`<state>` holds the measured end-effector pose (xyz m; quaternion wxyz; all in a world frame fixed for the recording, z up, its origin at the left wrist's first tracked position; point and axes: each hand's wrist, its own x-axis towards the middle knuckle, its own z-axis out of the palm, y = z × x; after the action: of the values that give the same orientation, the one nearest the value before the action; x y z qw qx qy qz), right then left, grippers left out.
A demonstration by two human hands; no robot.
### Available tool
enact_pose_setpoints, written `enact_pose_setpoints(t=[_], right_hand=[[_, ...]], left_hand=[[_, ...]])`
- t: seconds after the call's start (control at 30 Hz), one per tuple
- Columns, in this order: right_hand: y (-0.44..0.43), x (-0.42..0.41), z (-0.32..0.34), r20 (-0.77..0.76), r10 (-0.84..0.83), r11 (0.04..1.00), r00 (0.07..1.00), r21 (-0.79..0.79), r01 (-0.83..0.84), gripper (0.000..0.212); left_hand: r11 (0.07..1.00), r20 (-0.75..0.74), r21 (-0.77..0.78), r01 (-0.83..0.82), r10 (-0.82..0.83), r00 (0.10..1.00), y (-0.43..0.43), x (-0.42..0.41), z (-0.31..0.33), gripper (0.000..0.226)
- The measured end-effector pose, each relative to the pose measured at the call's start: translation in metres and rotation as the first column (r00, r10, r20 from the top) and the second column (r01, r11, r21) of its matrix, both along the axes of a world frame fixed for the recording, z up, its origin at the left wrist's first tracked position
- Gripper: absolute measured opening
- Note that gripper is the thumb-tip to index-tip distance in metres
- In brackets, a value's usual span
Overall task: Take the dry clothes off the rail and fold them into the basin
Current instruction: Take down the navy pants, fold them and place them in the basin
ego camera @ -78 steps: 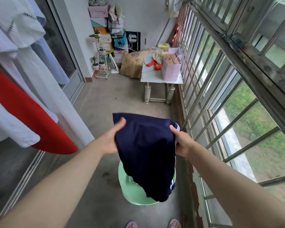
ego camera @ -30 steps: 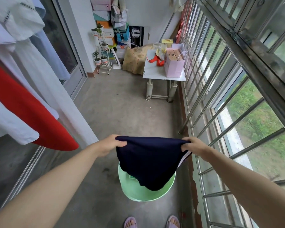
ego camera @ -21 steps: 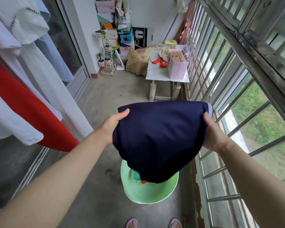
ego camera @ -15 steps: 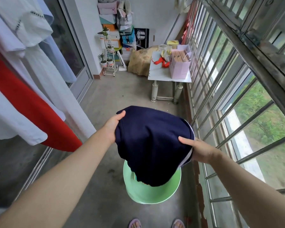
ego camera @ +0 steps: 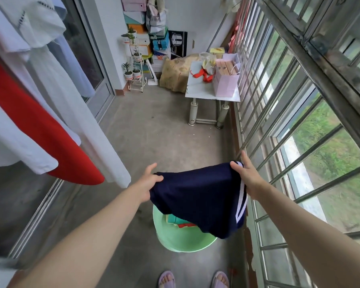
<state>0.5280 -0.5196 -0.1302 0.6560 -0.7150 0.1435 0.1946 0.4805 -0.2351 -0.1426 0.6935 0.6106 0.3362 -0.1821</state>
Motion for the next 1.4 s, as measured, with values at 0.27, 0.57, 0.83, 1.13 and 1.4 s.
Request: enact_pose_setpoints(t=[0.27,0.57,0.83,1.13,1.4], right_hand=[[0.002,-0.010,0.022,-0.134,0.292,0.957,0.947,0.037,-0.289,0.043],[0.003,-0.004,-0.011,-0.132,0.709,0.296,0.692,-0.836,-0.462,0.062],[0.000,0.003,-0.010,-0.012,0.628,0.382,0.778,-0.867,-0.321,0.030],[-0.026,0.003,0.021,0.072,0.440,0.890,0.895,-0.170,-0.424,0.042],[-0.015,0.014,0.048,-0.089,0.394,0.893,0.915,0.274,-0.358,0.077]], left_hand=[[0.919,-0.094,0.249,0.307,-0.292,0.952,0.008,0.008,0.008,0.020],[0.402,-0.331,0.366,0.839,-0.787,0.521,0.012,0.000,0.005,0.026],[0.406,-0.284,0.613,0.677,-0.686,0.669,-0.001,-0.007,-0.002,0.016],[0.922,0.103,0.095,0.376,-0.385,0.917,0.034,0.002,0.019,0.033],[0.960,0.203,-0.260,-0.102,0.158,0.966,0.025,0.022,0.049,0.023]])
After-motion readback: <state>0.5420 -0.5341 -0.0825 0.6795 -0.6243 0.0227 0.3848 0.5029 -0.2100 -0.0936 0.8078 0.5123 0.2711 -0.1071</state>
